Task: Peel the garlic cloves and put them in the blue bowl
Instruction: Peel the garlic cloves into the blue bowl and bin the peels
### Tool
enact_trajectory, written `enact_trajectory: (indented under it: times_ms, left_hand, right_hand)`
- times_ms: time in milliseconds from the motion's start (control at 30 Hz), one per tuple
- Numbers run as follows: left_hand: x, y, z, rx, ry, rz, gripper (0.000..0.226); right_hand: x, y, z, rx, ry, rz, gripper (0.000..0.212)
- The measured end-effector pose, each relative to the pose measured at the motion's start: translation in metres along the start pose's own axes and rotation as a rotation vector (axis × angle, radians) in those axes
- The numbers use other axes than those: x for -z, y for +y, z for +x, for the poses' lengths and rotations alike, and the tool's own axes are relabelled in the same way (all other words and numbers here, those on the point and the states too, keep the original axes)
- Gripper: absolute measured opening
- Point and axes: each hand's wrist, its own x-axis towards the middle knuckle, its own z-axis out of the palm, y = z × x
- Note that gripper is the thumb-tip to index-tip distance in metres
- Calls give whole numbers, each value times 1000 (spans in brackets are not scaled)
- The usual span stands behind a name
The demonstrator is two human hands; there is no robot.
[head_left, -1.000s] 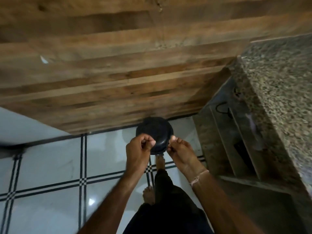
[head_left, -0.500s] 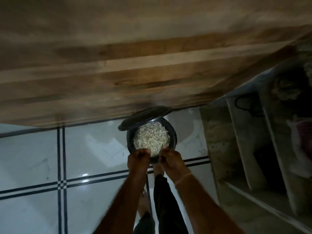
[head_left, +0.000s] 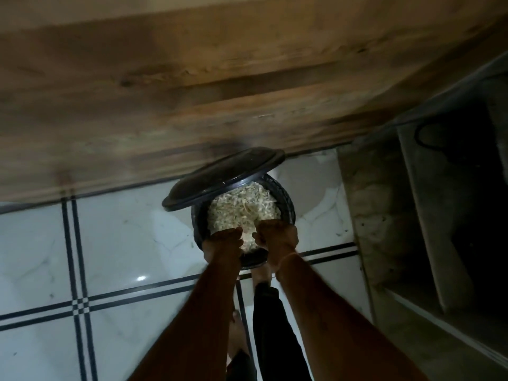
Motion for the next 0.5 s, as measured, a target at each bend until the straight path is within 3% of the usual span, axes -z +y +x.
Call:
enact_trajectory:
  times_ms: [67,133,200,267,333,433,500]
  left_hand:
    - [-4,3,-14,-6,-11,-35,7]
    - [-9,9,-34,17,-61,-34,13]
    - [-14,17,-58,86,-158,-30,9]
    - [-13,23,-94,83,-311,-3,19]
    - [-6,27,-127,-42,-312,99,33]
    - [7,23,-185,-338,-200,330,33]
    - [19,12,-230,-526,-238,515,34]
  right_hand:
    - [-3,-1,-12,90,-50,48,5]
    - [-6,2,-24,152,-183,51,21]
    - [-1,5,-41,118,-284,-94,22]
    - [16,10,-59,134,-251,-214,25]
    - [41,2,-95,200,-190,-189,33]
    - [83,-16,-172,305,-205,-60,32]
    - [114,-18,-227,399,-195,-29,29]
